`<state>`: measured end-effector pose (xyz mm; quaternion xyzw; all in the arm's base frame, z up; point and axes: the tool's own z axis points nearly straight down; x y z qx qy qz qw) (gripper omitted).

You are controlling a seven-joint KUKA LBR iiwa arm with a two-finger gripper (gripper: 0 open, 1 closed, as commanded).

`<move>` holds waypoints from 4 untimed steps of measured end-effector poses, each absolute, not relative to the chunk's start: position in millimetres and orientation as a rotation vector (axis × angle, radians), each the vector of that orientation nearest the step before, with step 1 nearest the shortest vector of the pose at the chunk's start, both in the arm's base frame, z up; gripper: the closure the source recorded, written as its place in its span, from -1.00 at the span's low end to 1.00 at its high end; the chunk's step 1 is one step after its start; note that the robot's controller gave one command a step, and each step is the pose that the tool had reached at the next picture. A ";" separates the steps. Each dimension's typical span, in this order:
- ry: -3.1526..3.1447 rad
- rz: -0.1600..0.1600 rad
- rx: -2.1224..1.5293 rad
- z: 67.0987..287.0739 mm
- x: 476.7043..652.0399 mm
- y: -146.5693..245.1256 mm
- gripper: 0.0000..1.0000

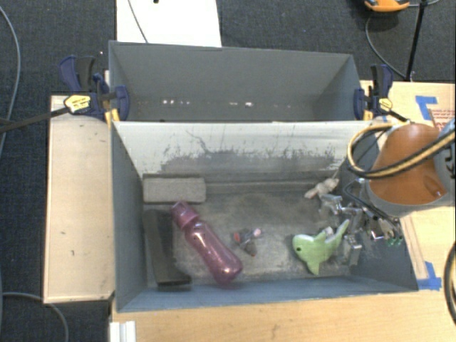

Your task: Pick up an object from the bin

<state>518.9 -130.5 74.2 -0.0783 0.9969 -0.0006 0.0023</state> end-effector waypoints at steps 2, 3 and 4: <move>2.962 -0.008 -1.012 70.3 511.4 -120.2 1.00; 2.961 -0.008 -1.013 70.3 511.5 -120.2 1.00; 2.960 -0.008 -1.010 160.4 501.3 -126.7 1.00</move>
Offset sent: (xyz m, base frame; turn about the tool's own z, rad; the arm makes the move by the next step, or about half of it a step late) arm 0.0000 0.0000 0.0000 0.0000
